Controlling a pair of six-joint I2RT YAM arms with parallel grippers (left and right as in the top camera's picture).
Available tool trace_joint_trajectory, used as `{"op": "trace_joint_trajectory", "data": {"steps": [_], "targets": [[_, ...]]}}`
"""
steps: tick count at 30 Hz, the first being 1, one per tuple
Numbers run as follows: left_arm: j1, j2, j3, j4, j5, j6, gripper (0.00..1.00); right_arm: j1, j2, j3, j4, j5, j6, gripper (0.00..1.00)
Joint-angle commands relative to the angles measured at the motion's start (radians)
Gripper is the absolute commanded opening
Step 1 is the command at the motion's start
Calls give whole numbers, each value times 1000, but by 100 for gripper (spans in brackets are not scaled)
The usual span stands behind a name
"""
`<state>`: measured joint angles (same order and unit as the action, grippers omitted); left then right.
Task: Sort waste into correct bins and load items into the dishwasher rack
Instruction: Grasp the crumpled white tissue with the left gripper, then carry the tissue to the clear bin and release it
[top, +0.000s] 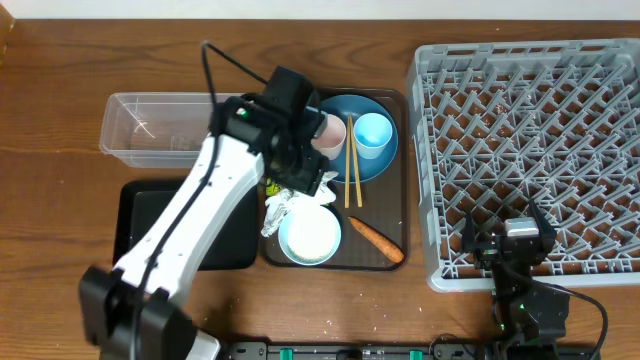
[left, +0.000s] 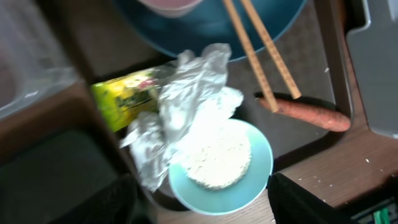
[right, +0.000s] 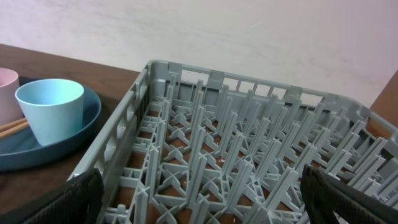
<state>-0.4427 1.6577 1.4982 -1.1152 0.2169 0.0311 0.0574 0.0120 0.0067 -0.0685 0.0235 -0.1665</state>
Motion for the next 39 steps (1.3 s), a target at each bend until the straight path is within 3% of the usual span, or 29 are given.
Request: {"op": "trace_joint_trajectory", "data": {"steps": [1,9,19,26,35,39], "targets": [[-2,65,-5,12,56,34,70,-19,-5,-1,-3,10,-3,99],[-2,136,-5,85,52,156,70,-19,-5,-1,-3,10,-3,99],[-2,225,-6,78,53,159,69,-19,-5,-1,-3,10,-3,99],[-2,228,-8,88,53,159,55,-19,-4,-1,-3,10,-3,99],[-2,230,-49,103,64,159,55,-19,-4,-1,-3,10,-3,99],[-2,230,-51,105,64,159,42,-19,-4,-2,-3,10,-3,99]]}}
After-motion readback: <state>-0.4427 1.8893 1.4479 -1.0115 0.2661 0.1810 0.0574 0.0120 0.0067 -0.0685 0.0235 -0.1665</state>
